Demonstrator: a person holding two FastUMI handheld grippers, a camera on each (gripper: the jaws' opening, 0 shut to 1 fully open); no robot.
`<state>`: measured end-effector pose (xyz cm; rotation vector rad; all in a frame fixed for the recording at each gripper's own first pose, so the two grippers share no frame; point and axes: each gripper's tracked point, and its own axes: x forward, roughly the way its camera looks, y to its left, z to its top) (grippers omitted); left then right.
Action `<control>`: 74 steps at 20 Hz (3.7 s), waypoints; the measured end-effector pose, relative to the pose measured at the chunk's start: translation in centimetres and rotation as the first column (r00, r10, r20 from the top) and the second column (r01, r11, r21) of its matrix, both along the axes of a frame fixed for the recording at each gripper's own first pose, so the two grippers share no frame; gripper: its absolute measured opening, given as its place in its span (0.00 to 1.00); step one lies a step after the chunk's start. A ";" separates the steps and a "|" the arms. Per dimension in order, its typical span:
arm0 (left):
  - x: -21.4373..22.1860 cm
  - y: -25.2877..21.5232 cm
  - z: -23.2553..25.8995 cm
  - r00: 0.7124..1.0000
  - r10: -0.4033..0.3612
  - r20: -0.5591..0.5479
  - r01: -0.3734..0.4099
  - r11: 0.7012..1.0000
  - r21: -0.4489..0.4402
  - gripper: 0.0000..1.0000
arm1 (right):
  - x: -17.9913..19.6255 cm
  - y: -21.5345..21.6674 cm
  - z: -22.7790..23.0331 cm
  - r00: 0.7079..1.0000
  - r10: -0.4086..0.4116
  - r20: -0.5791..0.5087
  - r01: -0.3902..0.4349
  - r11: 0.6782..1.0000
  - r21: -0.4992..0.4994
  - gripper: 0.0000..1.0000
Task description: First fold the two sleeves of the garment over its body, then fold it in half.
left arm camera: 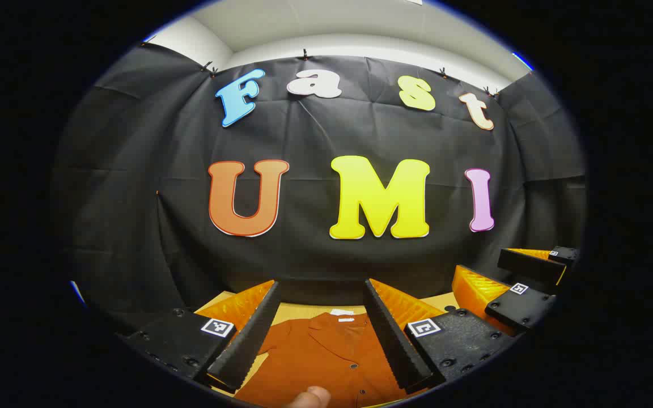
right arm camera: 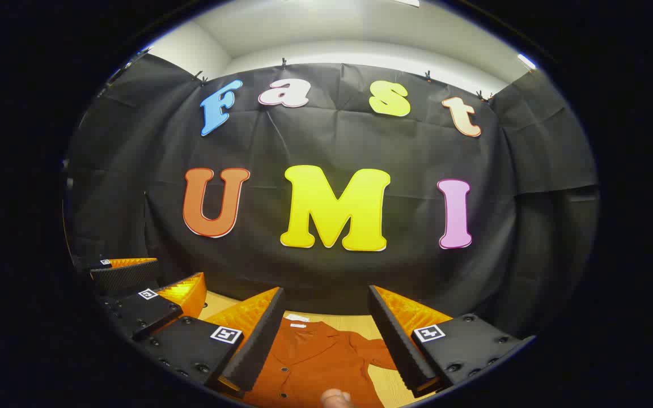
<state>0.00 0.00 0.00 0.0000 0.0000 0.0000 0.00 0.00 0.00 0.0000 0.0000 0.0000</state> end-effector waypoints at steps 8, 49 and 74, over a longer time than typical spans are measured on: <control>0.7 -2.7 -0.6 1.000 -0.023 -0.014 0.024 1.000 0.008 0.95 | 1.1 -3.3 -0.8 0.999 -0.034 -0.023 0.035 0.999 0.011 0.94; -0.3 -8.5 -1.9 0.988 0.128 -0.088 -0.125 0.991 0.041 0.88 | 11.1 -36.6 -29.0 0.332 -0.308 -0.892 0.567 0.821 -0.072 0.94; -2.3 -1.2 -6.1 0.960 0.185 -0.209 -0.170 0.982 0.086 0.99 | 10.8 -36.0 -31.0 0.063 0.047 -0.997 0.704 0.706 0.078 0.19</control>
